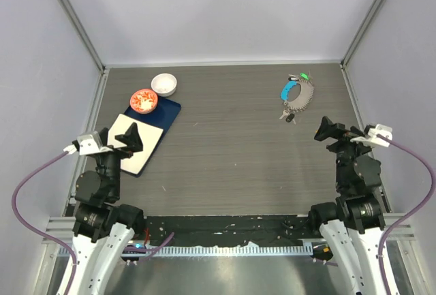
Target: Put the keys on the keyring
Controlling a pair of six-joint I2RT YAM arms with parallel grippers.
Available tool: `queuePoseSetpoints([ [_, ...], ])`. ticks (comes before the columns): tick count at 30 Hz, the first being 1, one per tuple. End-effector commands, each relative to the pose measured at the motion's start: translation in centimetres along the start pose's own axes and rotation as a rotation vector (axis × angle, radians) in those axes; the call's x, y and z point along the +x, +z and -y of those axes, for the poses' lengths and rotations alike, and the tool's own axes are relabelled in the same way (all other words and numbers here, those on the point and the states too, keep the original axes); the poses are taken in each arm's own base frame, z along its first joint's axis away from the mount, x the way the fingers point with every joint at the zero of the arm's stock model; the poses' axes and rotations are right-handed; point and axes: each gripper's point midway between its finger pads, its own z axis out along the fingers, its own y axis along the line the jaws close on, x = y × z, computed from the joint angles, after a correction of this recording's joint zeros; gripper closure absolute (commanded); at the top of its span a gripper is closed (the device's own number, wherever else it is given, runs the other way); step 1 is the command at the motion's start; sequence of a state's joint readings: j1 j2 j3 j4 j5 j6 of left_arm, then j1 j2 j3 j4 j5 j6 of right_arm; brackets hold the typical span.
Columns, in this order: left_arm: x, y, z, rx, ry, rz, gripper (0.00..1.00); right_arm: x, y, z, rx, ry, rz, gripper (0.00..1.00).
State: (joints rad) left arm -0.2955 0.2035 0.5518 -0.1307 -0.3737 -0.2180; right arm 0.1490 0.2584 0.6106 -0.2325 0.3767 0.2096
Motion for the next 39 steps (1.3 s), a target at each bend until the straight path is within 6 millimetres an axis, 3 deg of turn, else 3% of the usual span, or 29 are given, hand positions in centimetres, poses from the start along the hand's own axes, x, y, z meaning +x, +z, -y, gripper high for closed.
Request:
queuePoseSetpoints([
  [1,-1.5,-0.4,0.2,0.012,-0.029,0.057,0.0,1.8,2.1,-0.9,0.023,0.027,-0.109,0.0],
  [7,-2.7,-1.5,0.6,0.053,-0.097,0.136,0.0,8.9,6.5,-1.6,0.125,0.038,-0.397,0.0],
  [12,-2.6,-1.8,0.9,0.069,-0.108,0.128,0.0,12.1,10.7,-2.5,0.169,0.04,-0.499,0.0],
  [13,-2.7,-1.9,0.9,0.073,-0.113,0.133,0.0,11.7,11.8,-2.5,0.172,0.055,-0.498,0.0],
  [14,-2.7,-2.0,1.0,0.081,-0.11,0.135,0.0,13.9,12.9,-2.0,0.193,0.044,-0.555,0.0],
  [16,-2.6,-2.1,1.1,0.086,-0.112,0.138,0.0,14.6,14.7,-1.1,0.218,0.084,-0.579,0.0],
  [18,-2.7,-2.2,1.1,0.087,-0.117,0.143,0.0,16.9,16.3,-0.5,0.231,0.118,-0.624,0.02],
  [20,-2.5,-2.1,1.2,0.09,-0.116,0.136,0.0,17.6,18.5,1.3,0.248,0.208,-0.616,0.09],
  [24,-2.5,-2.0,1.4,0.1,-0.113,0.136,0.0,18.5,21.8,2.5,0.223,0.354,-0.588,0.14],
  [33,-2.1,-1.7,1.9,0.122,-0.092,0.122,0.0,23.5,26.2,3.9,0.209,0.477,-0.646,0.33],
  [34,-2.2,-1.7,2.0,0.128,-0.09,0.124,0.0,25.0,26.2,4.4,0.225,0.483,-0.673,0.34],
  [39,-1.9,-1.5,2.1,0.13,-0.084,0.119,0.0,27.3,27.3,4.6,0.224,0.523,-0.69,0.4],
])
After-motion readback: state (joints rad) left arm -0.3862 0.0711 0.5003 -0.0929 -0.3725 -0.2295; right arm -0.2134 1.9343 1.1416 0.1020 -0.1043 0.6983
